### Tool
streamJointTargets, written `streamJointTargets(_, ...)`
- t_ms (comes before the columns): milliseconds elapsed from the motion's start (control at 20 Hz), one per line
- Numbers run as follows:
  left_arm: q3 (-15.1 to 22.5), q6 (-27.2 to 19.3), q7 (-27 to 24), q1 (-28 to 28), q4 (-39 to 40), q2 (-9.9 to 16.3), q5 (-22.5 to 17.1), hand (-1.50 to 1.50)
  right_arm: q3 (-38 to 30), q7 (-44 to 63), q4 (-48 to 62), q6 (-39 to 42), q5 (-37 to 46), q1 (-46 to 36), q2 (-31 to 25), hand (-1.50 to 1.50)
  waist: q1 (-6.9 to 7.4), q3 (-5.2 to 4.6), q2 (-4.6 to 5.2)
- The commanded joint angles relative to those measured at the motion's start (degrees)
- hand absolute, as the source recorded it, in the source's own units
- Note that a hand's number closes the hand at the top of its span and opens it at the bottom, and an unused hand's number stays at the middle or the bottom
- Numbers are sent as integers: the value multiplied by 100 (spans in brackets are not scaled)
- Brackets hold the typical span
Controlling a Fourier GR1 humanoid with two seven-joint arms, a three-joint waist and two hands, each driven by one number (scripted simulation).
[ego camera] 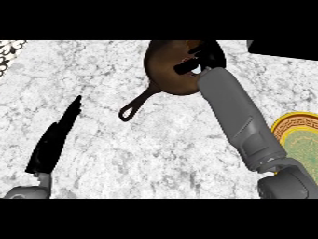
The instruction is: Pick the cupcake from the plate and place it in the pan
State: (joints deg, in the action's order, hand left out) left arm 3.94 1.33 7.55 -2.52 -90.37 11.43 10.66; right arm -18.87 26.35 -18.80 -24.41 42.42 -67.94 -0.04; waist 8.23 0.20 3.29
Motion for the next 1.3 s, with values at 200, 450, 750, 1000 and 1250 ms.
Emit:
streamJointTargets(200,64,11,-144,181,26,7,68,0,-567,-1304,-333,-1435,-655,24,4,-150,43,-1,-28)
streamJointTargets(450,-90,-82,-81,101,97,-4,33,0,-991,-1601,-408,-2341,-932,23,-24,-150,-145,-9,-52)
streamJointTargets(750,-151,-224,-51,302,-4,-18,116,0,-1451,-2456,-569,-2940,-1415,511,-103,-150,-424,-7,-170)
streamJointTargets(1000,-222,-195,132,422,-245,-12,53,0,-1603,-3525,-775,-2536,-1882,1032,-152,-150,-628,-11,-261)
streamJointTargets(1250,-347,-213,116,668,-352,-12,43,0,-1359,-3843,-1171,-1857,-2027,1748,-435,-150,-780,-17,-329)
